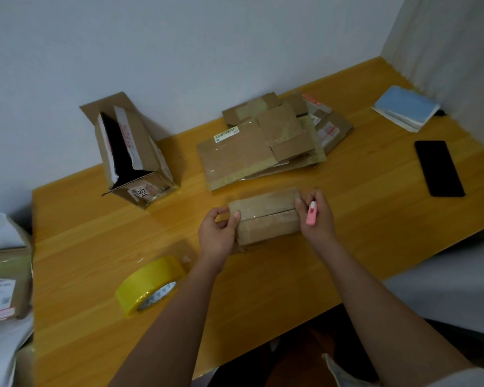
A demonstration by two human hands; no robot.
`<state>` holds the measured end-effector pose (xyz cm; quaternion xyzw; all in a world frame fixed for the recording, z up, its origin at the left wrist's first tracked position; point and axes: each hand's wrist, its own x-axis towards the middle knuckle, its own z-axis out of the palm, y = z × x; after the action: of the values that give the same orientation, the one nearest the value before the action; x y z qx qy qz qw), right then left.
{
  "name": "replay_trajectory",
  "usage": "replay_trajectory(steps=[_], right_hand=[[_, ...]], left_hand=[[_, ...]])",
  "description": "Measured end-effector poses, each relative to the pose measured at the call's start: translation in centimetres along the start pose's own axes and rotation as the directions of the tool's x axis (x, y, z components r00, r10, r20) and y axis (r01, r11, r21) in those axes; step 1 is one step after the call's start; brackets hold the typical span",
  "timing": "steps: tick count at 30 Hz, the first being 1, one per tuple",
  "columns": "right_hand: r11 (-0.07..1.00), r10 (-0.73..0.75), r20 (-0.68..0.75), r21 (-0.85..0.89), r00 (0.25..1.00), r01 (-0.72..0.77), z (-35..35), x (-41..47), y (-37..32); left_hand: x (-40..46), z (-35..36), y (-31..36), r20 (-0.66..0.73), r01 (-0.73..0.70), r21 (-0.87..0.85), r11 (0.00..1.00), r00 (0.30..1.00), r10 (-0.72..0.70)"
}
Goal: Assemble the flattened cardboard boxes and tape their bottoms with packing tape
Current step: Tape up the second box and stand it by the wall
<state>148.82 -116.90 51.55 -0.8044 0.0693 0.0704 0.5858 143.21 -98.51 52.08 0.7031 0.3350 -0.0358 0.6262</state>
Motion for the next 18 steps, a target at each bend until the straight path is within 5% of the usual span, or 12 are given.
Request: replay_trajectory(steps=[3,8,13,18], right_hand=[[0.987,0.036,0.073,-0.161,0.997,-0.024,-1.1,-0.4,-1.0],[0.806,-0.031,-0.130,-0.590,0.991,-0.052,-1.0,-4.2,-2.4],[0.867,-0.124,-0.054,-0.491,0.991,0.082,-0.1,-3.3,-0.5],[0.854,-0.187,-0.063,-0.504,0.980,0.131,0.0,-3.3,-2.2]], left_hand=[[0.0,-0.8,0.3,0.072,-0.015,0.047,0.999,0.997,0.012],[-0.3,-1.6,0.9,0.106,0.023,0.091,0.996,0.994,-0.033],[-1.2,-2.8,0.7,0.092,-0.009,0.154,0.988,0.996,-0.005],[-1.8,-6.5,1.0,0.085,-0.184,0.289,0.940,0.982,0.166]])
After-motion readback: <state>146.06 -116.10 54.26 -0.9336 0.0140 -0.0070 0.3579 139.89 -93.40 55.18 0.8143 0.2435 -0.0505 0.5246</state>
